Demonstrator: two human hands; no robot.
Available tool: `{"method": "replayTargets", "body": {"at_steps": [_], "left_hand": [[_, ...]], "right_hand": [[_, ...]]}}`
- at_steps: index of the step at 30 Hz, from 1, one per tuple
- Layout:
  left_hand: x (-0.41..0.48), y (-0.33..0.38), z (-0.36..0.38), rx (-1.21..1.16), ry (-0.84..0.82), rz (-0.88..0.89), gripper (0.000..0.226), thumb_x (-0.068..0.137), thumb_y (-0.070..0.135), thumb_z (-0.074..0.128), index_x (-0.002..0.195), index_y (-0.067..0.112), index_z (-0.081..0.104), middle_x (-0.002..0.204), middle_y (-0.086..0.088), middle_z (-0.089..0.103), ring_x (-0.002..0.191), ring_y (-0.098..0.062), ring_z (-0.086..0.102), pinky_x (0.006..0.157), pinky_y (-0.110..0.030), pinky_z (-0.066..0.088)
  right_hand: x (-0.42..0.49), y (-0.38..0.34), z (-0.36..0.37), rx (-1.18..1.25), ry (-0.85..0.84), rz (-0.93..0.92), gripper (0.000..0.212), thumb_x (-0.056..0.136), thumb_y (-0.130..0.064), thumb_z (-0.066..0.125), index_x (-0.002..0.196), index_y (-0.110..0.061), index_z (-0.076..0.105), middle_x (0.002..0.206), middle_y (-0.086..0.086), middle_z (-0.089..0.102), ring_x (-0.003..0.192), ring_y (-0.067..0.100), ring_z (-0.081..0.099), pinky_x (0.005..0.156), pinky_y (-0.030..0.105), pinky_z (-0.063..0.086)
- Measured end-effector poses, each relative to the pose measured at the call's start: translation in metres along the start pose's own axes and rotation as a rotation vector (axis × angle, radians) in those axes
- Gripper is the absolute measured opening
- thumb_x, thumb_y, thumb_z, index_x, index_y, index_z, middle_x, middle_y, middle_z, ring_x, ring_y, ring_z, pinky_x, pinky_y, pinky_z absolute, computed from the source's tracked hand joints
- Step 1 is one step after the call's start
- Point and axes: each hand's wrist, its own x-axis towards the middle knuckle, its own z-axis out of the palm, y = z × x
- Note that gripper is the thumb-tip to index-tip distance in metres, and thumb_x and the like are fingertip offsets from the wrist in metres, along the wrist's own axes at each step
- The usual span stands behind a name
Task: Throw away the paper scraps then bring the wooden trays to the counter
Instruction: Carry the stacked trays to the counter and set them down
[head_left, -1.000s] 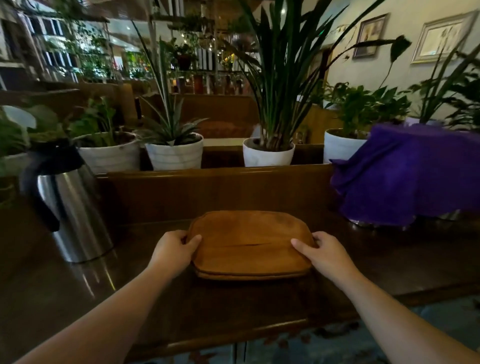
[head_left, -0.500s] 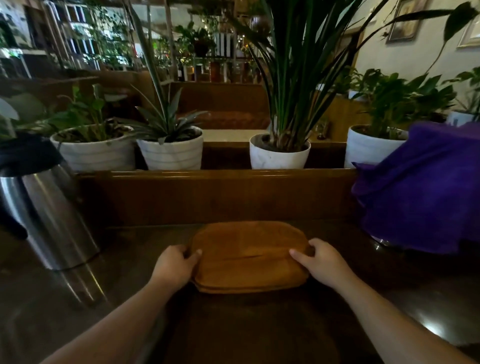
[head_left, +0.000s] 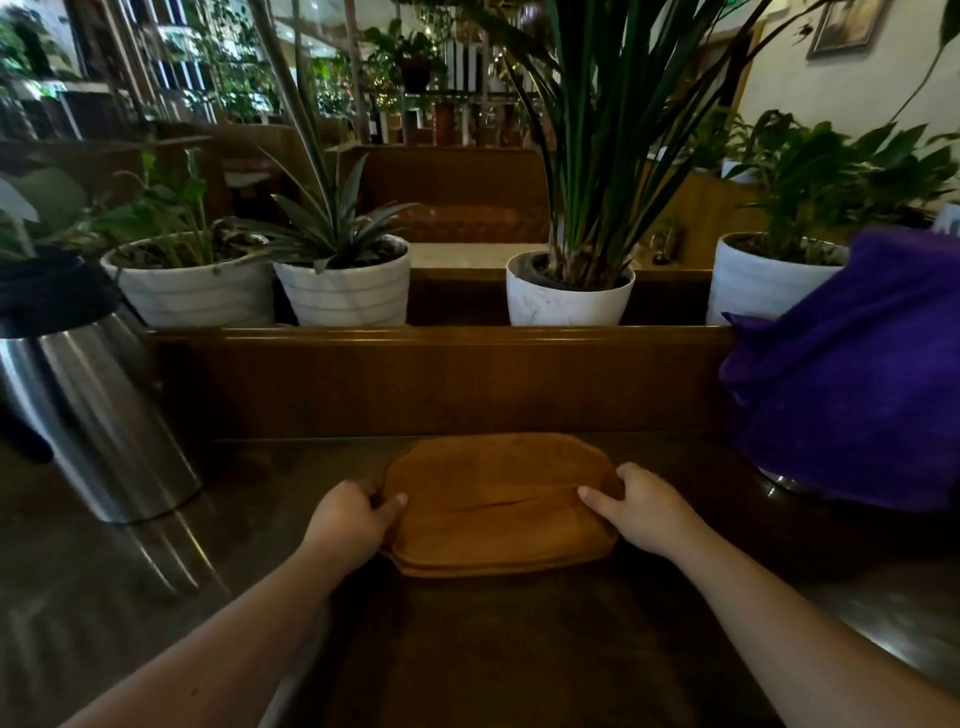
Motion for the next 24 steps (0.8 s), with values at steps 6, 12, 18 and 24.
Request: {"method": "replayTargets", "body": {"at_steps": [6, 12, 18, 24], "left_hand": [[0.003, -0.003, 0.002, 0.029, -0.001, 0.015, 0.035, 0.09, 0.039, 0.057, 0.114, 0.013, 0.058, 0.087, -0.005, 0.068, 0.076, -0.016, 0.068, 0.068, -0.03, 0.058], [0.005, -0.003, 0.004, 0.083, 0.014, 0.03, 0.021, 0.089, 0.042, 0.057, 0.093, 0.021, 0.058, 0.085, -0.004, 0.069, 0.074, -0.015, 0.068, 0.066, -0.029, 0.058], [0.005, -0.001, 0.002, 0.119, 0.007, 0.069, 0.017, 0.09, 0.039, 0.057, 0.083, 0.025, 0.052, 0.089, -0.005, 0.068, 0.077, -0.015, 0.067, 0.069, -0.03, 0.058], [0.007, 0.0, 0.0, 0.142, -0.018, 0.085, 0.017, 0.091, 0.038, 0.057, 0.084, 0.023, 0.056, 0.086, -0.006, 0.068, 0.076, -0.017, 0.068, 0.07, -0.031, 0.059]], "right_hand": [[0.003, 0.0, -0.001, -0.037, 0.007, -0.023, 0.074, 0.089, -0.061, 0.05, 0.142, -0.011, 0.039, 0.138, 0.009, 0.05, 0.12, 0.025, 0.053, 0.092, 0.035, 0.048], [0.009, 0.002, -0.002, -0.107, 0.008, -0.034, 0.068, 0.085, -0.067, 0.05, 0.13, -0.015, 0.048, 0.109, 0.002, 0.06, 0.082, 0.017, 0.065, 0.074, 0.035, 0.058], [0.012, 0.007, 0.001, -0.186, 0.032, -0.053, 0.062, 0.082, -0.07, 0.05, 0.111, -0.017, 0.058, 0.089, -0.002, 0.057, 0.077, 0.014, 0.059, 0.062, 0.028, 0.05], [0.004, 0.009, 0.005, -0.146, 0.042, -0.059, 0.062, 0.084, -0.066, 0.053, 0.113, -0.012, 0.057, 0.08, -0.005, 0.049, 0.069, 0.01, 0.052, 0.053, 0.023, 0.037]]}}
